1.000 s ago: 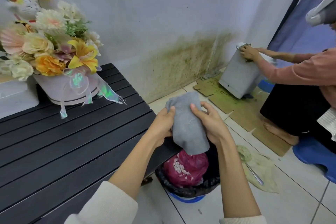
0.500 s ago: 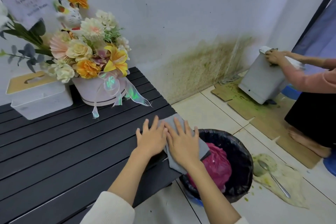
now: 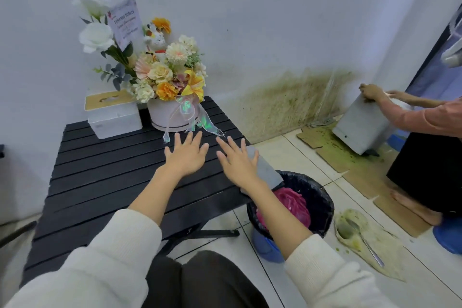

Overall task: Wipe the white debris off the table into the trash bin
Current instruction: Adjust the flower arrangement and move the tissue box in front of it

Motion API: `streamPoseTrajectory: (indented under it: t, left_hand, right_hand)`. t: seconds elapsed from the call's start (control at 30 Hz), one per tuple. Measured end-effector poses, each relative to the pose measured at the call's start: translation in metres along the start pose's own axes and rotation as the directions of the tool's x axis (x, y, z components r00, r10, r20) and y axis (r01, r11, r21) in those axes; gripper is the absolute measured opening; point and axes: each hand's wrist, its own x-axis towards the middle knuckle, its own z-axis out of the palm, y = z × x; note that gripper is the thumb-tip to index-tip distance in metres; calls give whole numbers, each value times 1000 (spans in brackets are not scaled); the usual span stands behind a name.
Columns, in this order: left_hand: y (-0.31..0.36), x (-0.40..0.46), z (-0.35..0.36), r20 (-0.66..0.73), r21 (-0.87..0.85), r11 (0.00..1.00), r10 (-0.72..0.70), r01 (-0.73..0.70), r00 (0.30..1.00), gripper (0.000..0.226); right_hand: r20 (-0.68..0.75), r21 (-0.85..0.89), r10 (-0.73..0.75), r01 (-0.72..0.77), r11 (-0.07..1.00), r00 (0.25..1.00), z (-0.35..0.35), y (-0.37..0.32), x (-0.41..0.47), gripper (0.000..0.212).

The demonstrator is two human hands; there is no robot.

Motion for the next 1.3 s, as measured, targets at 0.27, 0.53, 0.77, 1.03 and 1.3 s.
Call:
streamPoseTrajectory:
  t: [0.27, 0.53, 0.77, 1.03, 1.3]
  left_hand:
    - [-61, -16, -36, -28, -72, 994, -84, 82, 996, 55]
    - [-107, 61, -47, -126, -242, 964, -141, 107, 982, 54]
    - [-94, 166, -50, -213, -645, 763, -238, 47, 948, 75]
    - [-46, 229, -32, -262, -872, 489, -506, 23, 822, 119]
    - [-91, 253, -54, -265, -782, 624, -313, -13, 912, 58]
  right_hand:
    - [-57, 221, -48, 59, 974, 997, 1, -75, 25, 44]
    - [-104, 289, -53, 81, 954, 993, 28, -92, 118, 46]
    - [-196, 336, 35, 34, 941, 980, 34, -66, 213, 50]
    - [-317, 338, 44, 70, 939, 947, 44, -56, 248, 51]
    - [-360, 436, 147, 27, 900, 921, 43, -37, 245, 51]
